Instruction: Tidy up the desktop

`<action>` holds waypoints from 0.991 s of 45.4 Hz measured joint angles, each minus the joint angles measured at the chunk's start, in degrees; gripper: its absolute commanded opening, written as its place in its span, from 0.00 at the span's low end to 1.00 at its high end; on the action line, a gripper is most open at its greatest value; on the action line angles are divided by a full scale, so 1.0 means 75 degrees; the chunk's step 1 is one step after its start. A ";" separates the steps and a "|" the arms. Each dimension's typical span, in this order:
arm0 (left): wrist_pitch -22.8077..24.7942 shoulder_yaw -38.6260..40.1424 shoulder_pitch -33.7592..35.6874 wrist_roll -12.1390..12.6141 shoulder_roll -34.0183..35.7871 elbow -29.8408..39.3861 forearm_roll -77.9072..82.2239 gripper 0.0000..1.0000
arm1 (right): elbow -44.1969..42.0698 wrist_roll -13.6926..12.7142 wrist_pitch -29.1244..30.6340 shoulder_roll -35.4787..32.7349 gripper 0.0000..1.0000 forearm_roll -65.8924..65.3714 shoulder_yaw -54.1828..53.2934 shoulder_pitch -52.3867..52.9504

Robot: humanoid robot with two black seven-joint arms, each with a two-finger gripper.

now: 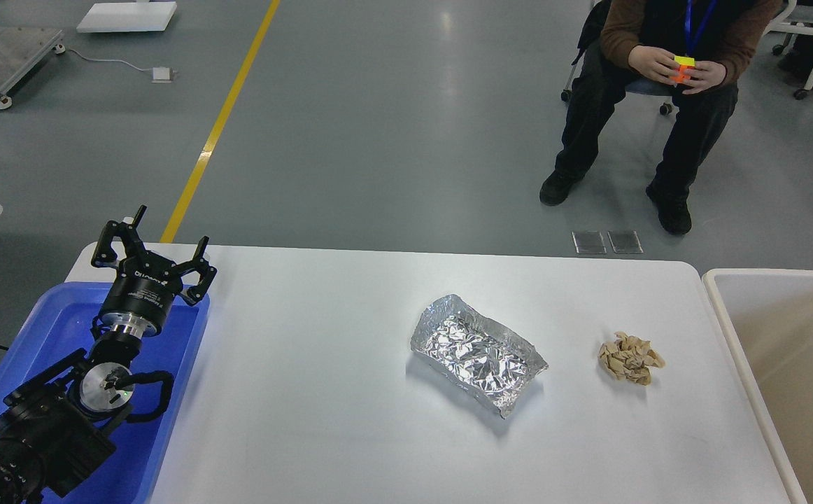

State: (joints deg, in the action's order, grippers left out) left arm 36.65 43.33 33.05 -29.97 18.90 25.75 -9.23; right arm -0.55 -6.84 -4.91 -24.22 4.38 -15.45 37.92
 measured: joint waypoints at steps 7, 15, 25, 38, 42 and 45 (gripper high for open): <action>0.0000 0.0000 0.0000 0.0000 0.0000 0.0000 0.0000 1.00 | -0.0006 -0.0020 -0.0050 0.0022 1.00 0.0046 -0.0065 -0.0030; 0.0000 0.0000 0.0000 0.0000 0.0000 0.0000 0.0000 1.00 | -0.0006 -0.0029 -0.0068 0.0026 1.00 0.0066 -0.0176 -0.0050; 0.0000 0.0000 0.0000 0.0000 0.0000 0.0000 0.0000 1.00 | -0.0007 -0.0034 -0.0070 0.0006 1.00 0.0070 -0.0244 -0.0038; 0.0000 0.0000 0.0000 0.0000 0.0000 0.0000 0.0000 1.00 | 0.0013 0.0029 0.0107 -0.0038 1.00 0.0080 -0.0368 0.0312; 0.0000 0.0000 0.0000 0.0000 0.0000 0.0000 0.0000 1.00 | 0.0018 0.0044 0.0361 -0.0058 1.00 0.0092 -0.0607 0.0523; 0.0000 0.0000 0.0000 0.0000 0.0000 0.0000 0.0000 1.00 | 0.0020 0.0052 0.0633 -0.0083 1.00 0.0102 -0.0832 0.0672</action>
State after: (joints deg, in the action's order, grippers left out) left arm 36.65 43.33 33.05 -29.97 18.90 25.75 -9.23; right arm -0.40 -6.45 -0.16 -24.84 5.15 -21.69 42.96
